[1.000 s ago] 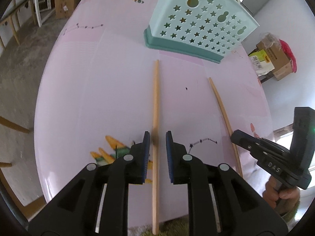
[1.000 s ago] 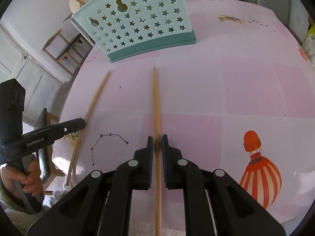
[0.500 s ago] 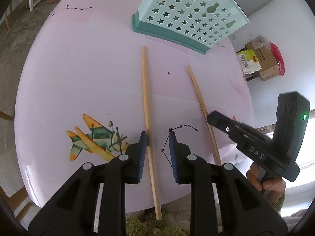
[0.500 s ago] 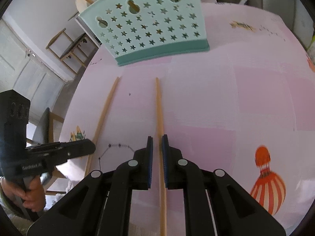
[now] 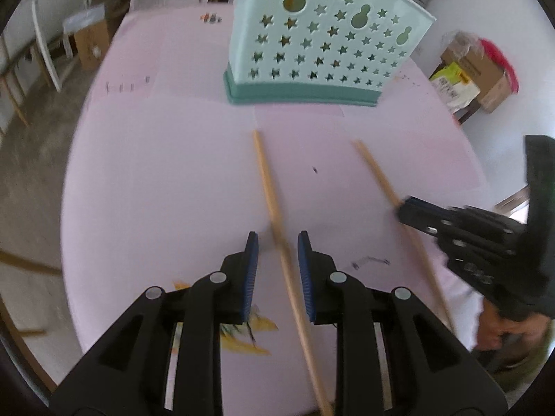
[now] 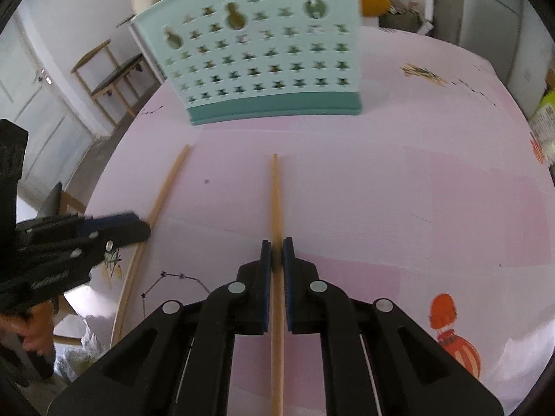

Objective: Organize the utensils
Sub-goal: 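Hold both chopsticks above the table, aligning them toward the holder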

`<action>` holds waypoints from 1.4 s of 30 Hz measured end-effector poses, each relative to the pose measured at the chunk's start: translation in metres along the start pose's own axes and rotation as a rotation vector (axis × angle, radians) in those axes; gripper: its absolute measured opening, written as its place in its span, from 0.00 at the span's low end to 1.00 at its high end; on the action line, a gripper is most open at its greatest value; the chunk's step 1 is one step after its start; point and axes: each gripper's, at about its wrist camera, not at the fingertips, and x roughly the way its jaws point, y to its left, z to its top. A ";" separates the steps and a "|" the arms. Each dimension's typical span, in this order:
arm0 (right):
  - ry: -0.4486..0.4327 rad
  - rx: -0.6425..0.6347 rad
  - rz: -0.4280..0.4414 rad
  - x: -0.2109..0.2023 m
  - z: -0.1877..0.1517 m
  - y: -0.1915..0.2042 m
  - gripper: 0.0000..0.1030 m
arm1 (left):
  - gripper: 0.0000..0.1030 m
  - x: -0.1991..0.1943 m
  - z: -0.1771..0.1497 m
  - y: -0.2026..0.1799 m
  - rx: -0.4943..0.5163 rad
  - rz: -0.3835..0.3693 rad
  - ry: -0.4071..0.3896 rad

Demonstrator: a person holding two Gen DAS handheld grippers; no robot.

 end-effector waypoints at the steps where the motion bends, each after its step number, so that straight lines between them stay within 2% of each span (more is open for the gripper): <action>1: 0.000 0.011 -0.002 -0.001 -0.001 -0.004 0.07 | 0.21 0.002 0.003 -0.001 0.020 0.017 -0.006; 4: 0.003 0.033 -0.008 -0.004 -0.002 -0.014 0.07 | 0.21 0.008 0.014 -0.004 0.091 0.090 -0.026; 9: 0.007 0.054 -0.002 -0.005 -0.001 -0.024 0.07 | 0.21 0.011 0.019 -0.011 0.177 0.170 -0.048; 12: 0.015 0.063 0.016 -0.002 0.001 -0.023 0.07 | 0.20 0.012 0.024 -0.013 0.175 0.173 -0.055; 19: 0.020 0.052 0.019 0.002 0.008 -0.020 0.08 | 0.09 0.014 0.024 -0.018 0.188 0.181 -0.068; 25: 0.022 0.035 0.009 0.004 0.014 -0.015 0.08 | 0.08 0.014 0.019 -0.025 0.199 0.197 -0.076; 27: 0.020 0.029 0.009 0.003 0.014 -0.013 0.16 | 0.08 0.014 0.019 -0.025 0.199 0.198 -0.076; 29: 0.018 0.025 0.007 0.005 0.018 -0.011 0.18 | 0.08 0.014 0.019 -0.026 0.201 0.201 -0.076; 42: 0.009 -0.006 -0.027 0.012 0.027 -0.005 0.18 | 0.08 0.014 0.019 -0.027 0.206 0.207 -0.077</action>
